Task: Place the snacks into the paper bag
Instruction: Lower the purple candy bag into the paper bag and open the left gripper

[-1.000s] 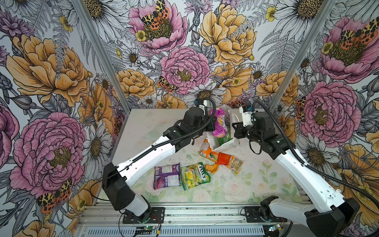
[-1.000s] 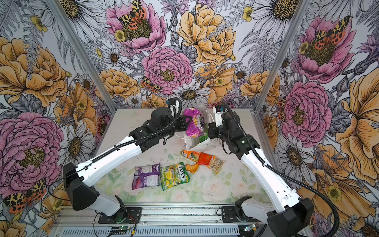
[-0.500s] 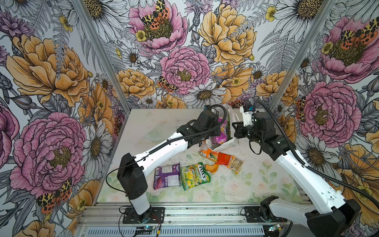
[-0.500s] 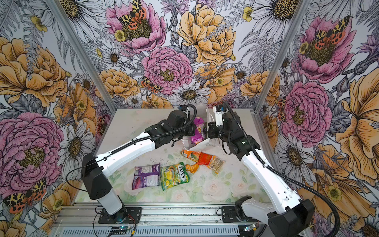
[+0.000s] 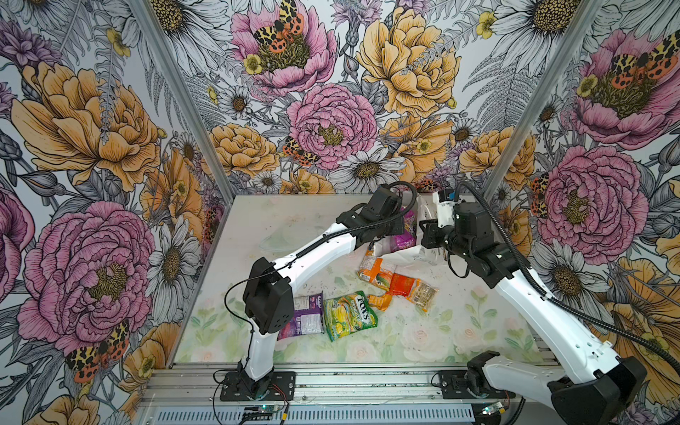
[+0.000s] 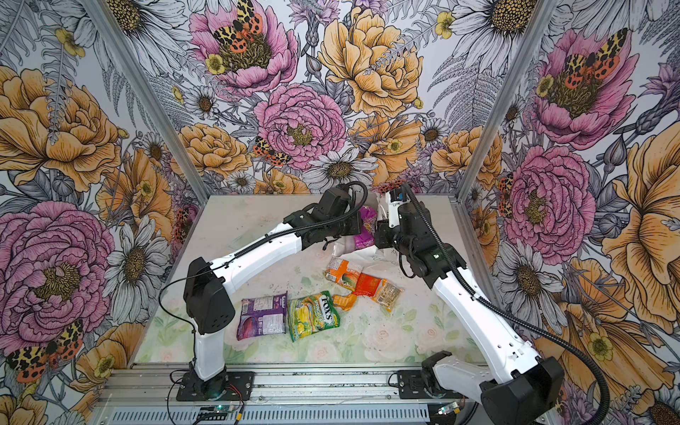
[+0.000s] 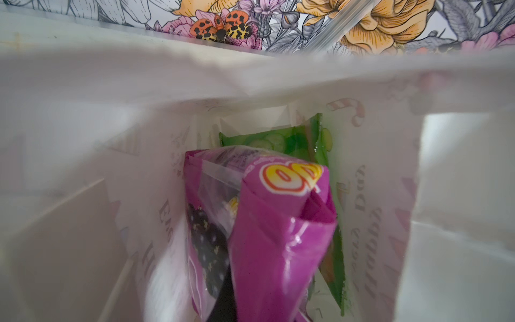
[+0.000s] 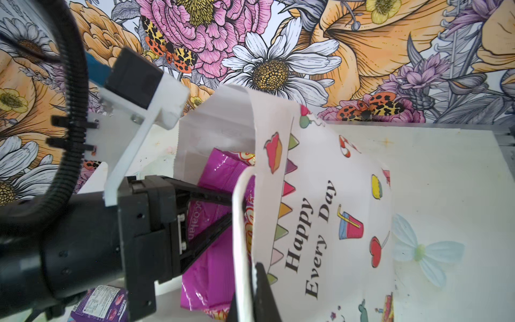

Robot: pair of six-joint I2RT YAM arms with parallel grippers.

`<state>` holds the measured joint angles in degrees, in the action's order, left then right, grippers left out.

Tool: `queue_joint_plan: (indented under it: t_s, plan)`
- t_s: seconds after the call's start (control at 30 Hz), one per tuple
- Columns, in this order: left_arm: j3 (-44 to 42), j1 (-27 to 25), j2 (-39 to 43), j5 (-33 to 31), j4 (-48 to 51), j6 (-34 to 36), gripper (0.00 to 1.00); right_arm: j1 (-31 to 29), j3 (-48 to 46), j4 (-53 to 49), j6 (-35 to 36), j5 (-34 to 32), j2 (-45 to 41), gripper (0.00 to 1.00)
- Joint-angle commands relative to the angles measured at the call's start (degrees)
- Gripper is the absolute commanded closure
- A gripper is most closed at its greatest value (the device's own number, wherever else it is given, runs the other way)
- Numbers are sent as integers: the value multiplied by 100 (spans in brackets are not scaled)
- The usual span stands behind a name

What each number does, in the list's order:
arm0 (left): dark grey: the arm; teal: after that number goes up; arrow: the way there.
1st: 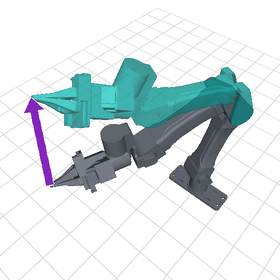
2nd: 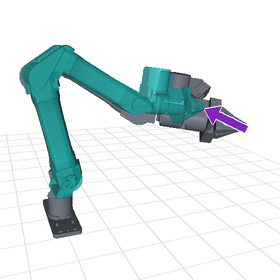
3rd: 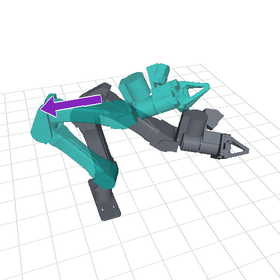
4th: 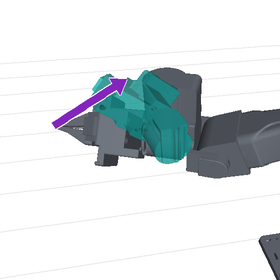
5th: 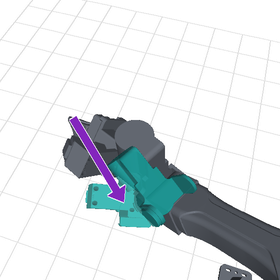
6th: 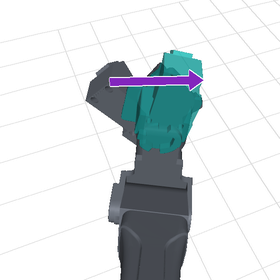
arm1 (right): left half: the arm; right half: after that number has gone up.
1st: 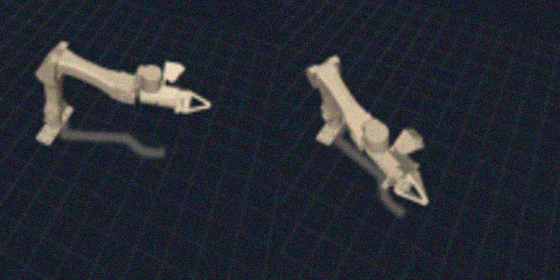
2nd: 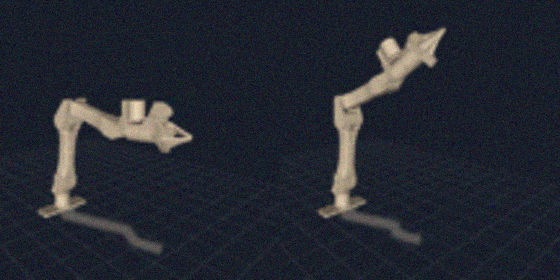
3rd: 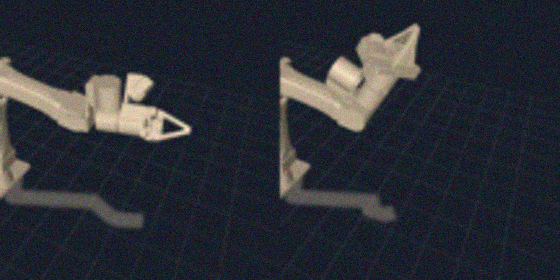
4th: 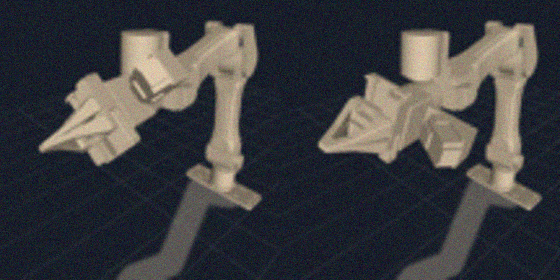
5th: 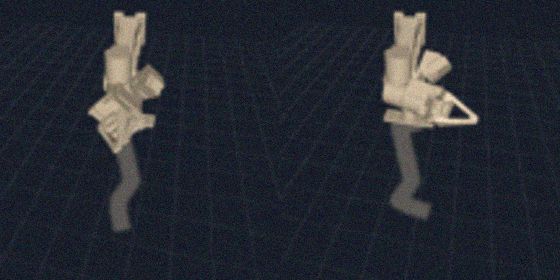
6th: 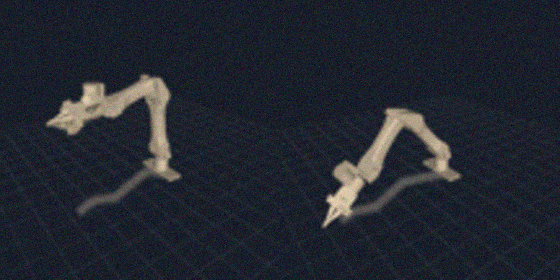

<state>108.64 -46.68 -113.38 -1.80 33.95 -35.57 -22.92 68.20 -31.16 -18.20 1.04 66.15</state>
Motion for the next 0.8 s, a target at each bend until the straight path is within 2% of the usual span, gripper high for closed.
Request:
queue_joint_plan:
  t_s: [0.0, 0.17, 0.27, 0.5, 0.6, 0.77]
  plan:
    - [379, 27, 80, 128, 93, 13, 82, -9, 9, 233, -39, -176, -181, 100]
    - [455, 11, 90, 205, 129, 44, 57, -9, -13, 242, -33, -204, -217, 100]
    - [563, -55, 167, 10, 301, 168, 48, -4, -26, 236, -1, -290, -245, 100]
    - [624, -155, 661, -778, 1131, 237, 35, 5, -88, 215, -21, -393, -210, 100]
    - [190, -175, 1337, -1242, 1238, 24, 32, 6, -115, 215, -28, -401, -201, 100]
    - [-600, -190, 2242, -1497, 1158, -190, 27, 13, -152, 215, -19, -425, -221, 100]
